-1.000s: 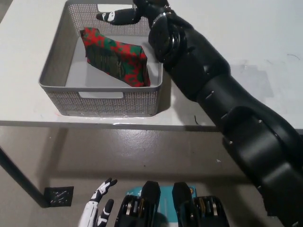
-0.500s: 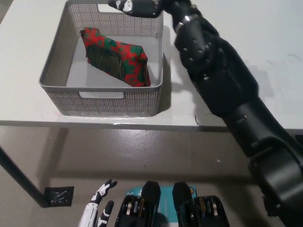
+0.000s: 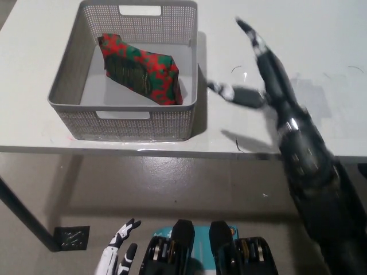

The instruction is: Use the right hand to pick up a bag of coffee beans on the right hand side and place it into a container on the left hand side

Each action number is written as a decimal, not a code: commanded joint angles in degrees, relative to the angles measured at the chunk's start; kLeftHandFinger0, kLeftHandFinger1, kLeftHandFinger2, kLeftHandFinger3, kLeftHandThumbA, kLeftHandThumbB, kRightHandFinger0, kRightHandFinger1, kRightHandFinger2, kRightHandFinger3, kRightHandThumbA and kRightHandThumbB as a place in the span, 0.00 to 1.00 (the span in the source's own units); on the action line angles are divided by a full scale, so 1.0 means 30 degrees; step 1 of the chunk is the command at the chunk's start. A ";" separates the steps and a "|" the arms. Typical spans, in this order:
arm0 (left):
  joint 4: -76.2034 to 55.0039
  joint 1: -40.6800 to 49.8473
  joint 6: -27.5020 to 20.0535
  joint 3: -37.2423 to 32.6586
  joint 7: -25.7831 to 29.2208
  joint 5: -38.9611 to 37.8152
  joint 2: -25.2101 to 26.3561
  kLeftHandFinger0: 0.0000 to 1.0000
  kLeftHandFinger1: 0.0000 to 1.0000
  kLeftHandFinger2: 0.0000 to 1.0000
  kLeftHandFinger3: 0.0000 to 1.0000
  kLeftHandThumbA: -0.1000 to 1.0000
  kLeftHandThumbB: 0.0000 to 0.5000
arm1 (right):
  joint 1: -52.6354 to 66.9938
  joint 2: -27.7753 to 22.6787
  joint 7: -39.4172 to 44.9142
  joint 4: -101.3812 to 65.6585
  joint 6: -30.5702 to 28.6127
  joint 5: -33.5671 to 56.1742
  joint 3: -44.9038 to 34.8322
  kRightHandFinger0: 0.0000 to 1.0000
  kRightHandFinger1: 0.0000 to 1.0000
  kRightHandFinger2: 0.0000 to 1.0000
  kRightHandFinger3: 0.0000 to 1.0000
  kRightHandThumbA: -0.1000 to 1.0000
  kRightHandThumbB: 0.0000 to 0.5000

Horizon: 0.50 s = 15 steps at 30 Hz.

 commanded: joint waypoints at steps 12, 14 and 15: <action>-0.0668 -0.1071 -0.0231 0.0675 -0.0061 -0.0681 0.0345 1.00 1.00 1.00 1.00 1.00 0.77 | 1.4319 0.0119 -0.0063 -1.3486 -0.4972 0.4154 0.1133 1.00 1.00 1.00 1.00 1.00 0.47; -0.0769 -0.1156 -0.0237 0.0780 0.0001 -0.0608 0.0440 1.00 1.00 1.00 1.00 1.00 0.75 | 1.5011 0.0345 -0.0210 -1.2467 -0.5534 0.3723 0.1424 1.00 1.00 1.00 1.00 1.00 0.45; -0.0844 -0.1241 -0.0155 0.0830 -0.0004 -0.0618 0.0469 1.00 1.00 1.00 1.00 1.00 0.75 | 1.5212 0.0444 -0.0320 -1.1855 -0.5967 0.3682 0.1479 1.00 1.00 1.00 1.00 1.00 0.42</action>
